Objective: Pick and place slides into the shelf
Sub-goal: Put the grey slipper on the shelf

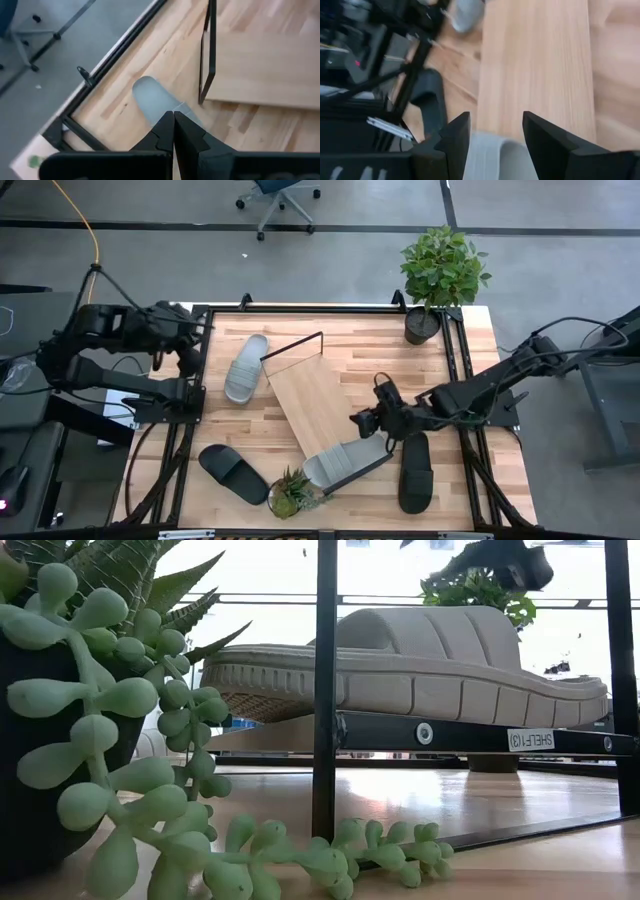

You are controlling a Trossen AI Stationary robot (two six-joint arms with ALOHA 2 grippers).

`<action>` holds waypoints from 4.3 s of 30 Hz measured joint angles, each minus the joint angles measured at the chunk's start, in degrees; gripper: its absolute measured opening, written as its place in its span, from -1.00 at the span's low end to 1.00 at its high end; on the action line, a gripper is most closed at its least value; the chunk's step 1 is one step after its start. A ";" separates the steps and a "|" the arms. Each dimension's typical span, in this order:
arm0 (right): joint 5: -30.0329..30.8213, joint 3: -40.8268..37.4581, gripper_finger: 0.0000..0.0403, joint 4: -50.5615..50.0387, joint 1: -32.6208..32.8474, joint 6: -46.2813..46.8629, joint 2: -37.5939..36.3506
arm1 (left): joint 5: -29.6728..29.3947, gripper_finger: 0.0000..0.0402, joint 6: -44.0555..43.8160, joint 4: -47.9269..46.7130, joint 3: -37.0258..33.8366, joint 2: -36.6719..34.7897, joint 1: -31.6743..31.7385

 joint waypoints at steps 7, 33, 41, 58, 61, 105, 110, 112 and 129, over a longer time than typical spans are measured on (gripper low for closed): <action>2.20 0.00 -0.14 3.88 -0.26 -15.77 -5.98 | 1.26 -1.00 -15.89 -0.55 -0.19 -3.95 -0.02; -7.96 0.00 -0.14 -1.42 -0.25 -35.17 -14.96 | -21.17 -1.00 -77.27 11.63 -20.79 4.71 -45.44; -9.29 0.00 -0.14 -1.42 -0.27 -35.01 -14.96 | -22.54 -1.00 -87.16 5.91 -20.79 12.45 -48.92; -11.40 0.00 -0.14 -1.40 -0.27 -32.24 -14.96 | -26.57 -1.00 -86.73 1.98 -20.76 15.58 -45.70; -11.39 0.00 -0.14 -1.40 -0.29 -32.24 -14.96 | -27.38 -1.00 -86.73 2.30 -22.00 15.56 -45.69; -12.53 0.00 -0.14 -4.66 -0.29 -34.23 -14.96 | -13.56 -1.00 -111.75 12.31 -34.84 15.91 -35.83; -12.53 0.00 -0.14 -5.40 -0.29 -34.23 -14.96 | -15.82 -1.00 -109.99 14.47 -34.84 16.63 -33.46; -12.53 0.00 -0.14 -5.77 -0.29 -34.24 -14.96 | -16.72 -1.00 -108.89 15.18 -34.84 17.59 -32.60; -12.50 0.00 -0.14 -6.97 -0.29 -33.29 -14.94 | -1.88 -1.00 -113.49 14.84 -34.86 30.70 -31.87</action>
